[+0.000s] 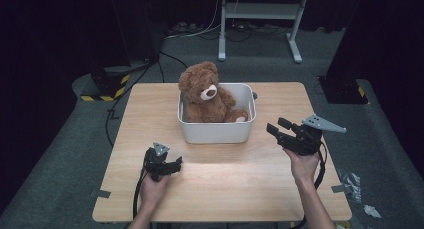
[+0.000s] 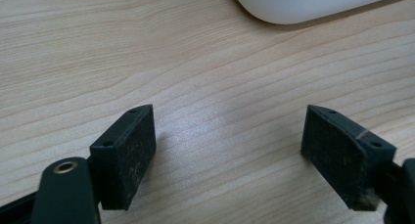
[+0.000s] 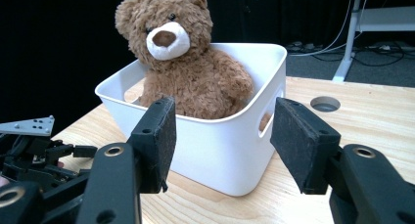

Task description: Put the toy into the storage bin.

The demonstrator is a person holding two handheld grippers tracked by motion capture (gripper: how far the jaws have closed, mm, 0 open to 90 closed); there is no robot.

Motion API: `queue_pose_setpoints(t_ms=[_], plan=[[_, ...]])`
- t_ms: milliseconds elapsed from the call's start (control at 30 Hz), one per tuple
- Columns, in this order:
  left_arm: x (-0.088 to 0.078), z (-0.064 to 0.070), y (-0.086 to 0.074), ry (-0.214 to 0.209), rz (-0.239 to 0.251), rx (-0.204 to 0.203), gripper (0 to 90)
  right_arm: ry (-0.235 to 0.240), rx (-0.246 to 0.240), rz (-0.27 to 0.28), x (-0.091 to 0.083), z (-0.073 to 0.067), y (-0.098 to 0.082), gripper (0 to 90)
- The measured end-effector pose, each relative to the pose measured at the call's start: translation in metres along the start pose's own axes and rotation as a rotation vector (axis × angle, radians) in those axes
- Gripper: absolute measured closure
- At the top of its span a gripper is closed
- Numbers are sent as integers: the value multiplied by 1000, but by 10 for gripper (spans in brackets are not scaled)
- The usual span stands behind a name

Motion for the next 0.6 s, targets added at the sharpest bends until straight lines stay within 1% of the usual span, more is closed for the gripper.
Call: queue_pose_setpoints(t_ms=[167, 200, 300, 600], plan=[[0, 0, 0, 1, 0, -2, 206, -7, 2, 1, -3, 2, -3, 421], [0, 0, 0, 1, 0, -1, 206, -15, 1, 8, -6, 5, -4, 421], [0, 0, 0, 1, 0, 0, 206, -19, 21, 17, -9, 8, -6, 421], [0, 0, 0, 1, 0, -2, 206, -26, 37, 23, -15, 14, -14, 421]])
Point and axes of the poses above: each handheld gripper's, and its own axes: x roughly forward along the jaws, y roughly out of its top, z roughly to its right, the point moved 7 cm from there along x, roughly forward along the jaws, and after that the axes turned 11 degrees about y, right-handed, at the moved point
